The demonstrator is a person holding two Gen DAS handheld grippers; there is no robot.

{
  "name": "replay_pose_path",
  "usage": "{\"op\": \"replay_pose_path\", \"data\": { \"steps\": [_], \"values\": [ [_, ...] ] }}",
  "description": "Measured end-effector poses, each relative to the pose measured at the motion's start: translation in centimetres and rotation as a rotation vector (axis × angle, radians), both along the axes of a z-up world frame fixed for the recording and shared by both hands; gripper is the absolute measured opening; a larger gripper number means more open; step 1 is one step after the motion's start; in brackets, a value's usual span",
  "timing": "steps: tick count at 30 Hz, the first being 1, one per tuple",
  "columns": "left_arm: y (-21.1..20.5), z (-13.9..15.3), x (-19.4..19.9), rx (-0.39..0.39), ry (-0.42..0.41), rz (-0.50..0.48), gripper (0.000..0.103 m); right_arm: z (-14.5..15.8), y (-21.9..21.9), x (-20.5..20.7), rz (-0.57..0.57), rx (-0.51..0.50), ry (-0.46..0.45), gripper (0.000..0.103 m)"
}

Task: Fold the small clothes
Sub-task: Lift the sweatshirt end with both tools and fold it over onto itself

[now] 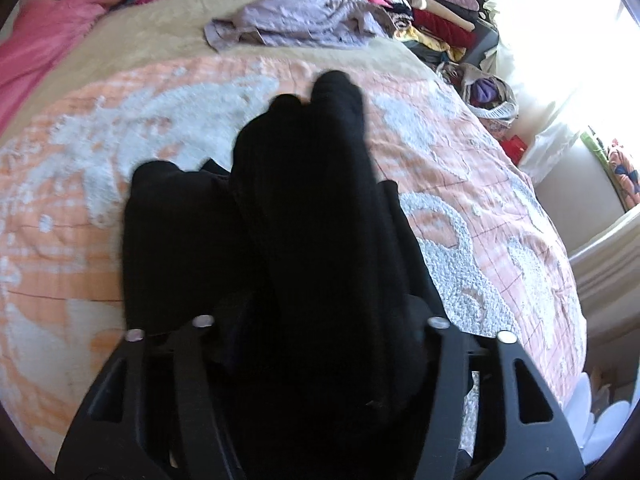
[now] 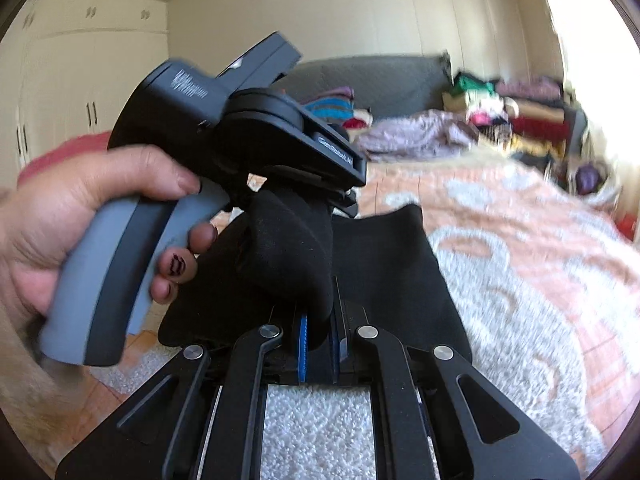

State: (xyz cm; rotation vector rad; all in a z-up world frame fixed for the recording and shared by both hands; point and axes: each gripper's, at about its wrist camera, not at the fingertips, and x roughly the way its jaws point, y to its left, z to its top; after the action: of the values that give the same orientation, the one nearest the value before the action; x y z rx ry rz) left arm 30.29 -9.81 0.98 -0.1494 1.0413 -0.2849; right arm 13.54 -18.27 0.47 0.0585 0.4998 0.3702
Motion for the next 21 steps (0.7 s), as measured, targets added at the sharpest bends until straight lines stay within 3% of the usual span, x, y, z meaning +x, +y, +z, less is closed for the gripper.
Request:
{"op": "replay_pose_path", "data": {
  "steps": [4,8,12,14,17,21],
  "values": [
    [-0.3,-0.5,0.5,-0.119,0.009,-0.032,0.086,-1.1,-1.8,1.5,0.028,0.141,0.118,0.009],
    [0.9,0.4,-0.1,-0.239,-0.003,-0.046,0.088,-3.4,-4.5,3.3,0.035,0.339,0.260,0.015],
    [3.5,1.7,-1.8,-0.177,-0.075,0.002,0.088,-5.0,-6.8,4.2,0.077,0.540,0.359,0.026],
    [5.0,1.7,-3.0,-0.087,-0.118,0.034,0.088,-4.6,-7.1,4.3,0.096,0.564,0.363,0.046],
    [6.7,0.5,-3.8,-0.015,-0.112,0.064,0.088,-3.4,-7.0,4.9,0.130,0.596,0.360,0.073],
    [7.8,-1.2,-4.5,-0.011,-0.082,0.072,0.088,-1.6,-7.4,9.0,0.141,0.567,0.384,0.075]
  ]
}}
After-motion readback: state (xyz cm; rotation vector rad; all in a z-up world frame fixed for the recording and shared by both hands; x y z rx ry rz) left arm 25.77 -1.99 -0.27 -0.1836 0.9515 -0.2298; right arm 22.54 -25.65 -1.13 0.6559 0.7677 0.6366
